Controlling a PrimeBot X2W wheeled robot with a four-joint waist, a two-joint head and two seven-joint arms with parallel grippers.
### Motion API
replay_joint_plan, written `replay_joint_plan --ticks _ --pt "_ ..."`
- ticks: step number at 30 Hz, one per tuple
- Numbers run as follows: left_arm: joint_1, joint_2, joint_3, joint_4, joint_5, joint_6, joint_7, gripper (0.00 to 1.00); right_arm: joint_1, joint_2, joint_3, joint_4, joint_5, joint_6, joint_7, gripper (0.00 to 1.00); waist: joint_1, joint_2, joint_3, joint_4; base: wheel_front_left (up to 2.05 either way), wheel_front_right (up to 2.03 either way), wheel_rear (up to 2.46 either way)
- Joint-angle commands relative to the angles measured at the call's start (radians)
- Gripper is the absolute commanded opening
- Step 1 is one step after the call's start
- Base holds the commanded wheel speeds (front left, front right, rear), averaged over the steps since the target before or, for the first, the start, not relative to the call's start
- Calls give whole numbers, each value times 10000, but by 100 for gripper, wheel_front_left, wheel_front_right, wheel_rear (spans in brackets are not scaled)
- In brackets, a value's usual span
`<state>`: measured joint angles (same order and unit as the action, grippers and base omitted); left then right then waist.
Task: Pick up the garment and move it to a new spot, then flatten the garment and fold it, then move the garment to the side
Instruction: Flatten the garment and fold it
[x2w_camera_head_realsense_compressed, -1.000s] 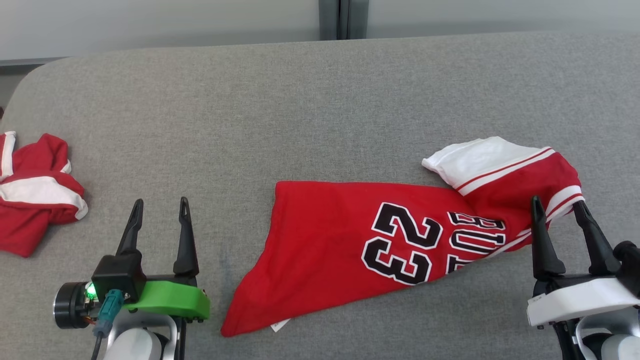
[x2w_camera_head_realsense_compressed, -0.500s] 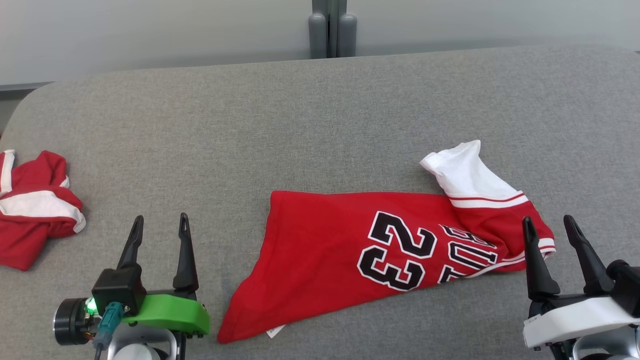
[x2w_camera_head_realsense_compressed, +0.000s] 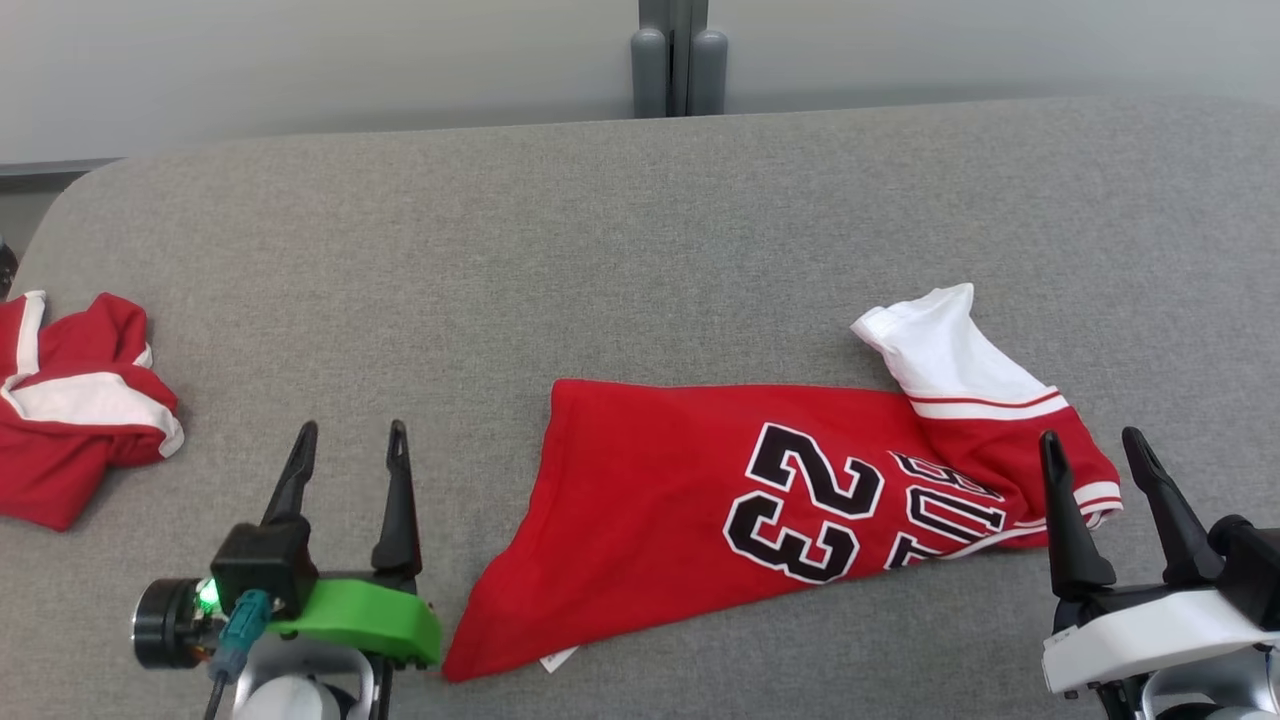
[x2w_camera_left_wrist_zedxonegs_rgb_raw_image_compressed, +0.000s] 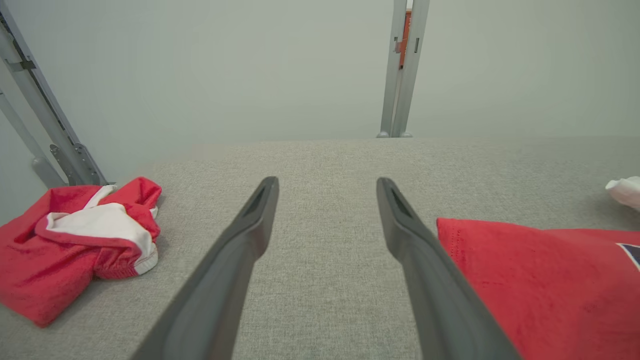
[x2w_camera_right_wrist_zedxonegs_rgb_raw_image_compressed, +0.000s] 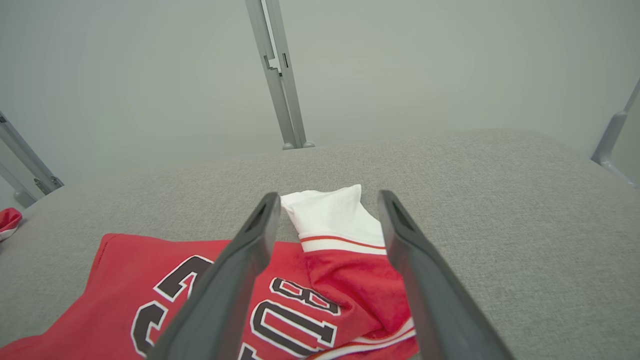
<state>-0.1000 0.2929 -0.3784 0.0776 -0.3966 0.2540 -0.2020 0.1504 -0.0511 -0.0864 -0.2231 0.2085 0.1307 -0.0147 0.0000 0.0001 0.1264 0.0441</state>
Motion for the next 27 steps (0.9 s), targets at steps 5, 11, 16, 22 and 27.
replay_joint_plan --ticks 5,11,16,22,27 --pt "-1549 -267 -746 -28 41 -838 745 100 -365 -5 77 -122 -126 1 78 100 0 -1 492 46 0 0 0" --pt "-3048 -830 -1602 1300 -445 -1924 2201 100 -794 -75 379 -124 -151 1 106 100 0 -1 1209 -280 0 0 0" --pt "-3686 -1179 -1740 2938 -918 -2480 2735 100 -1001 -79 423 67 -70 1 -2 100 0 -1 1582 -546 0 0 0" --pt "-4130 -1565 -1589 4541 -1750 -3124 3049 0 -1131 -58 417 271 31 1 -122 100 0 -1 1673 -788 0 0 0" --pt "-4444 -1495 -1413 4731 -1971 -3408 2534 0 -1136 -42 333 355 56 1 -235 100 0 -1 1576 -830 0 0 0"
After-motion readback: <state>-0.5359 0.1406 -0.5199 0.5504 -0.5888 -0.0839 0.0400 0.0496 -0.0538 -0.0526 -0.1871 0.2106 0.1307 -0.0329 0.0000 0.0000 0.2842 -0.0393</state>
